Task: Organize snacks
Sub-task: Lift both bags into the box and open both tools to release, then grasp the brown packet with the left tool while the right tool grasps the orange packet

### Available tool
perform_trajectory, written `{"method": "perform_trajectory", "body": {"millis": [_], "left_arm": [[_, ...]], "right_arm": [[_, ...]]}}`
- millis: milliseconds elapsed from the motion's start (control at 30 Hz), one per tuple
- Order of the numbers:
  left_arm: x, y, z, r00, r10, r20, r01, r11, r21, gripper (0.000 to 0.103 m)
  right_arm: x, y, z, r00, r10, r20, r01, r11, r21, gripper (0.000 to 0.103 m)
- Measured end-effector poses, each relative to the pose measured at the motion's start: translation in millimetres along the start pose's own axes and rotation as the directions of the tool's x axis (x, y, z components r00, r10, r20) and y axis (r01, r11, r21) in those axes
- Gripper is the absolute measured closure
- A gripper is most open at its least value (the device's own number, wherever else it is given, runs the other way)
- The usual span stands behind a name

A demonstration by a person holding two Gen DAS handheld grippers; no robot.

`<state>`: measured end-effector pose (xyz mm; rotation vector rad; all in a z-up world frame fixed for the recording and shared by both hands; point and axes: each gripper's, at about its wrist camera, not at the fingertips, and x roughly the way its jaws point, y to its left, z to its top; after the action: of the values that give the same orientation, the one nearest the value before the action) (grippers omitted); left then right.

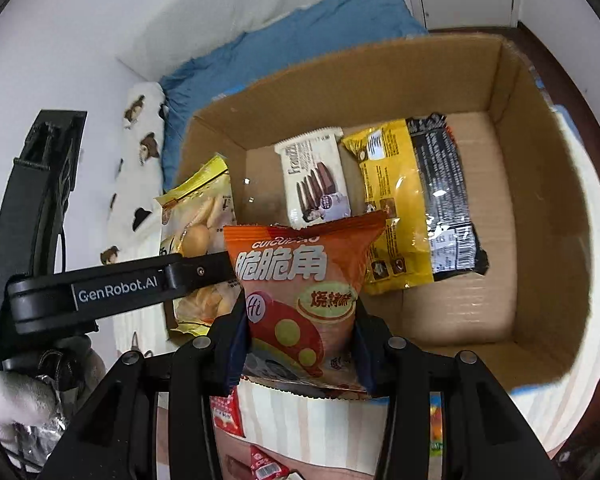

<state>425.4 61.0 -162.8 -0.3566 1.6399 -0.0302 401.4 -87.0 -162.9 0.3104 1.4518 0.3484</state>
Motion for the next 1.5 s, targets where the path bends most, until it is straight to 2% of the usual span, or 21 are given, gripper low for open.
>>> {"method": "perform_trajectory", "body": {"millis": [200, 367, 400, 433, 467, 500, 533, 567, 600, 767, 967, 1067, 1200, 1300, 1500], "left_arm": [[21.4, 1.5, 8.5, 0.998, 0.024, -0.054, -0.025, 1.000, -0.016, 0.054], [40.0, 1.5, 6.6, 0.995, 0.040, -0.094, -0.040, 0.999, 0.008, 0.054], [40.6, -1.1, 6.2, 0.994, 0.041, -0.100, -0.040, 0.999, 0.011, 0.053], [42.0, -1.9, 6.0, 0.995, 0.034, -0.097, -0.033, 0.999, 0.012, 0.051], [40.8, -1.7, 6.0, 0.996, 0.020, -0.085, -0.019, 1.000, 0.010, 0.045], [38.9, -1.7, 5.4, 0.997, 0.018, -0.069, -0.017, 1.000, 0.013, 0.032], [35.8, -2.4, 4.2, 0.999, 0.028, -0.046, -0.027, 0.999, 0.021, 0.023], [33.6, -3.2, 3.2, 0.999, 0.033, -0.031, -0.032, 0.999, 0.026, 0.010], [31.0, -4.0, 1.8, 0.999, 0.037, -0.016, -0.036, 0.999, 0.030, 0.008], [27.9, -6.6, -4.8, 0.999, 0.046, 0.002, -0.046, 0.998, 0.046, 0.008], [6.9, -13.9, -22.6, 0.994, 0.064, 0.088, -0.072, 0.994, 0.084, 0.008], [-8.2, -18.0, -33.8, 0.984, 0.069, 0.164, -0.084, 0.992, 0.092, 0.008], [-30.5, -17.9, -52.0, 0.961, 0.080, 0.264, -0.109, 0.989, 0.098, 0.008], [-43.8, -19.7, -67.3, 0.942, 0.083, 0.325, -0.124, 0.987, 0.105, 0.008], [-66.5, -22.9, -103.8, 0.896, 0.085, 0.437, -0.154, 0.980, 0.124, 0.008]], "right_arm": [[30.4, -9.8, 8.5, 0.998, -0.012, -0.056, 0.013, 1.000, 0.017, 0.056], [45.8, -17.3, 12.4, 0.997, 0.006, -0.080, -0.002, 0.999, 0.041, 0.055], [49.0, -20.0, 13.8, 0.995, 0.006, -0.095, 0.000, 0.998, 0.057, 0.050], [51.6, -22.6, 14.0, 0.994, 0.013, -0.113, -0.005, 0.997, 0.071, 0.030], [54.5, -24.2, 14.5, 0.992, 0.000, -0.128, 0.009, 0.997, 0.071, 0.022], [56.2, -25.0, 14.4, 0.991, -0.020, -0.132, 0.028, 0.998, 0.056, 0.011], [56.5, -25.5, 14.4, 0.990, -0.040, -0.133, 0.046, 0.998, 0.039, 0.010], [56.1, -26.1, 14.4, 0.989, -0.058, -0.135, 0.063, 0.998, 0.031, 0.010], [55.0, -27.5, 14.4, 0.988, -0.074, -0.136, 0.078, 0.997, 0.025, 0.010], [46.4, -33.6, 15.0, 0.987, -0.107, -0.123, 0.109, 0.994, 0.015, 0.007], [25.1, -36.1, 2.0, 0.986, -0.153, -0.073, 0.152, 0.988, -0.025, 0.007], [9.7, -40.9, -5.7, 0.985, -0.170, -0.035, 0.169, 0.985, -0.031, 0.007], [-15.0, -46.0, -17.6, 0.980, -0.199, 0.032, 0.200, 0.979, -0.031, 0.007], [-33.8, -48.9, -26.5, 0.973, -0.217, 0.086, 0.220, 0.975, -0.032, 0.007], [-69.3, -37.0, -52.6, 0.945, -0.250, 0.210, 0.265, 0.963, -0.049, 0.007]]}}
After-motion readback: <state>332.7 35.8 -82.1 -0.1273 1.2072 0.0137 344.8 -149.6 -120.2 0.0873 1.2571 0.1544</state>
